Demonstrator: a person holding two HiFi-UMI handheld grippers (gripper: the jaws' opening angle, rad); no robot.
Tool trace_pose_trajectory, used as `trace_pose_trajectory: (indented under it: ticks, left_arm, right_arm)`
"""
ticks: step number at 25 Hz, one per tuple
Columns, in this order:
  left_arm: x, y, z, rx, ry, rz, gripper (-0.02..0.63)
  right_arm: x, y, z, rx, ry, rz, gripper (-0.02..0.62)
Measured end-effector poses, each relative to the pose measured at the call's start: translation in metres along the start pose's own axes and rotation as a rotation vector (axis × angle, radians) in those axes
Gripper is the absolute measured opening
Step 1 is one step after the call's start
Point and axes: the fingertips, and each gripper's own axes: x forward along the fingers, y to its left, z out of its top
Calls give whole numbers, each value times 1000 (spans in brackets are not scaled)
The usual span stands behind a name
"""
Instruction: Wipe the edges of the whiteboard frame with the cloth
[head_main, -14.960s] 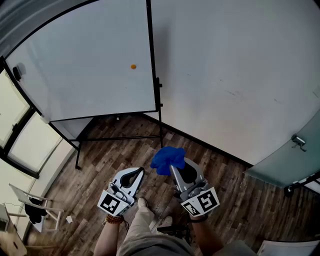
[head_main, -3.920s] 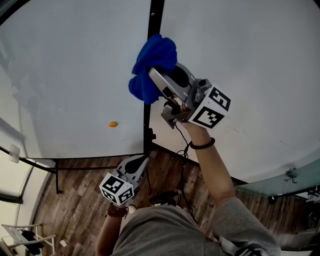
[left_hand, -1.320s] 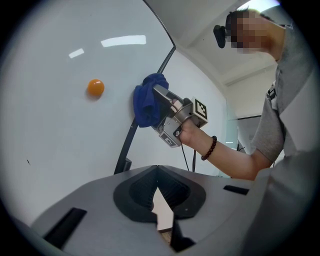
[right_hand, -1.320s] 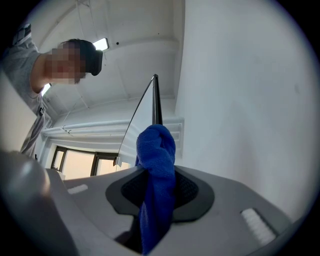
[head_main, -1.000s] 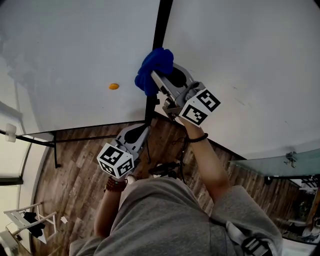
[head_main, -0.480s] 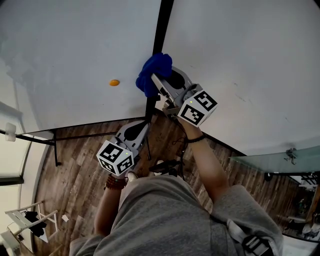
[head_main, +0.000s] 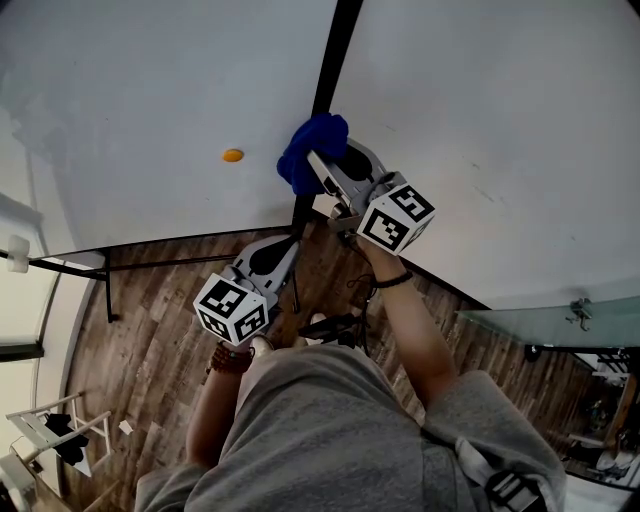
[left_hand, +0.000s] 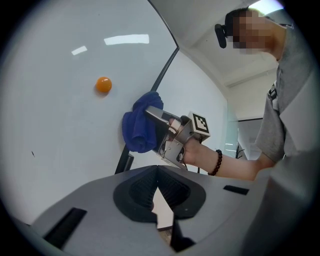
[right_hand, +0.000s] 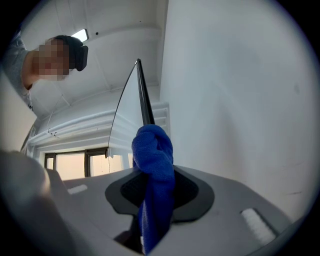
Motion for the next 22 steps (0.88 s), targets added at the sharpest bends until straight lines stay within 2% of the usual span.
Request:
trace_pose_trajectory:
  ticks: [8,12,19,22]
  left_arm:
    - [-1,-2,-4,-2,7,-1,8]
    - [-4,-1,-5,-5,9,7,8]
    - [-8,0,-9,-5,21,19,8]
    - [-13,3,-10,-11,19,34,8]
  right_arm:
    - [-6,-7,-25,-9,79,-42,107]
    - [-13,-9,-36,7,105,-91,94]
    - [-17,-12,-43,111,131,-138,86]
    - [-23,-5,-42,195,135,-115,69]
